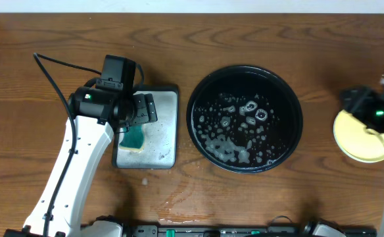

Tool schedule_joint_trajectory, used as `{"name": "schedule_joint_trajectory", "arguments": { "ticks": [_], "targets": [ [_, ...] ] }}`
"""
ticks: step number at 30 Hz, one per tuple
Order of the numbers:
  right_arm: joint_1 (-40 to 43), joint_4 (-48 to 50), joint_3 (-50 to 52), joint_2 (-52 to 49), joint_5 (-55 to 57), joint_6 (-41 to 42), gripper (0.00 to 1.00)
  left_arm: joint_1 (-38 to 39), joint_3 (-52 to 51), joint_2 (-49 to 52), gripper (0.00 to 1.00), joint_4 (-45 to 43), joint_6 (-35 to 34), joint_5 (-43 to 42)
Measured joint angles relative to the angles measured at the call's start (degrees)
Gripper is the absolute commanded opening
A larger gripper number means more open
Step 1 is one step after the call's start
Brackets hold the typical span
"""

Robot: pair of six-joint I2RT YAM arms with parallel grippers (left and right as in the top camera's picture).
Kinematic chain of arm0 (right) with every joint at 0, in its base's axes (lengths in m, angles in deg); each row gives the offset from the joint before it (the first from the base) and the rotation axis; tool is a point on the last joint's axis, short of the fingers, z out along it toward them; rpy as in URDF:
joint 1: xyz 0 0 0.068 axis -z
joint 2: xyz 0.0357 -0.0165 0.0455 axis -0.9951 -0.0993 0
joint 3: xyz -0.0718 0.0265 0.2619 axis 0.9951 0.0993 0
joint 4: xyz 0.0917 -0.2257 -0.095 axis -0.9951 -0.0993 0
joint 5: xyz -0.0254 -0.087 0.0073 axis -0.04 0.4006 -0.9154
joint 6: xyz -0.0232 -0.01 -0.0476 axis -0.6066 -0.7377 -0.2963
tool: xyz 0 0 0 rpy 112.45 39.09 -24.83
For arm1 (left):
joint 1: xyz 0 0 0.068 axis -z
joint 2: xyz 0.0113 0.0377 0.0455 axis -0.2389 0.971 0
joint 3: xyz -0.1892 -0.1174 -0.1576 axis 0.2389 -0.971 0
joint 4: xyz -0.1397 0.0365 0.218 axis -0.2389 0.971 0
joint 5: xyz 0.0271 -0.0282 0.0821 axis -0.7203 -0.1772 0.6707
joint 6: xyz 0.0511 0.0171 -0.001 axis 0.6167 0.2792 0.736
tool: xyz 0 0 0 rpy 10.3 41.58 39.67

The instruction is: Clean dirty plates on tray and stack at the side

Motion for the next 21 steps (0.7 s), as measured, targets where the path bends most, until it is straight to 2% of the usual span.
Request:
{"name": "schedule_joint_trajectory", "arguments": {
  "ticks": [7,11,14,20,21],
  "targets": [
    [-17.0,-5.7,0.0,5.2,0.7,-6.5,0.52,0.0,0.0,0.0,0.88,0.0,0.0,0.0],
    [-24.3,-7.5,0.0,4.8,1.2,-9.7,0.54,0.0,0.0,0.0,0.88,0.0,0.0,0.0],
    [-27.2,-7.6,0.0,4.6,1.5,-11.0,0.59,0.0,0.0,0.0,0.88,0.0,0.0,0.0],
    [-29.9,-8.0,0.0,4.5,1.7,-12.3,0.79,0.0,0.0,0.0,0.88,0.0,0.0,0.0],
    [-30.0,-8.4,0.0,4.5,1.7,-12.4,0.89,0.0,0.0,0.0,0.88,0.0,0.0,0.0]
  ]
}}
